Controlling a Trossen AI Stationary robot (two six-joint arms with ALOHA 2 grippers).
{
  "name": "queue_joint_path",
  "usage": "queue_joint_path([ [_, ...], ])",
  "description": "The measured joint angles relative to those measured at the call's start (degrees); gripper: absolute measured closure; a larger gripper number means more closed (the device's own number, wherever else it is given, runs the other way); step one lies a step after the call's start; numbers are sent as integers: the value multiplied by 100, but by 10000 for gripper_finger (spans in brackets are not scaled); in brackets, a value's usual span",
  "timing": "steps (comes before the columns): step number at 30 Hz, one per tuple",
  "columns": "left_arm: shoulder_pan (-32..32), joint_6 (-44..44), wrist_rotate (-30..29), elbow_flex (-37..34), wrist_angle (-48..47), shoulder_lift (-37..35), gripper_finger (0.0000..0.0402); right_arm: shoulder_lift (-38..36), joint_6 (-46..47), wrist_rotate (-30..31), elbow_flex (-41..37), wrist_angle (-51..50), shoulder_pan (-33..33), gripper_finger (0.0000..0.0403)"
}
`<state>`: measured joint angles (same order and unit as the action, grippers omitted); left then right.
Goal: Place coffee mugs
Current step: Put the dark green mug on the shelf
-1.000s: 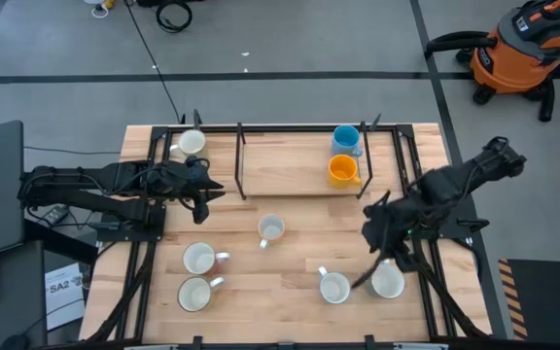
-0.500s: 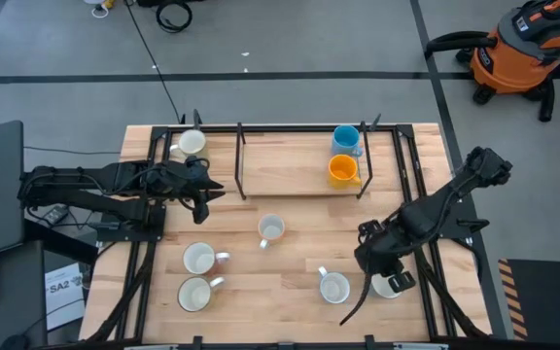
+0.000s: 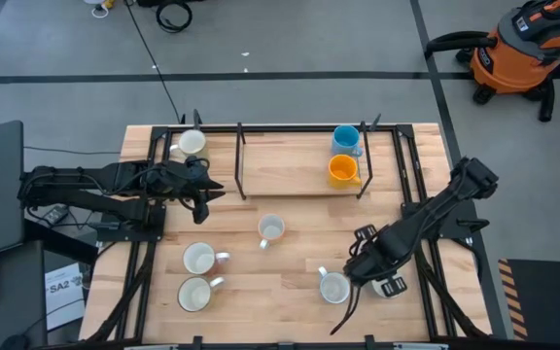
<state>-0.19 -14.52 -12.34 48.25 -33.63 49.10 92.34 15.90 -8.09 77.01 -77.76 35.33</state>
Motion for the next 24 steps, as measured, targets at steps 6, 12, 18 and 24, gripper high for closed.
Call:
queue_joint_path([
  [6, -2, 14, 0, 0, -2, 0, 301, 124, 0, -49, 0, -22, 56, 273],
  [12, -2, 17, 0, 0, -2, 0, 301, 135, 0, -46, 0, 6, 74, 273],
  [18, -2, 21, 0, 0, -2, 0, 301, 133, 58, -46, -184, 107, 90, 273],
  [24, -2, 25, 0, 0, -2, 0, 301, 130, 66, -46, -591, 370, 109, 273],
])
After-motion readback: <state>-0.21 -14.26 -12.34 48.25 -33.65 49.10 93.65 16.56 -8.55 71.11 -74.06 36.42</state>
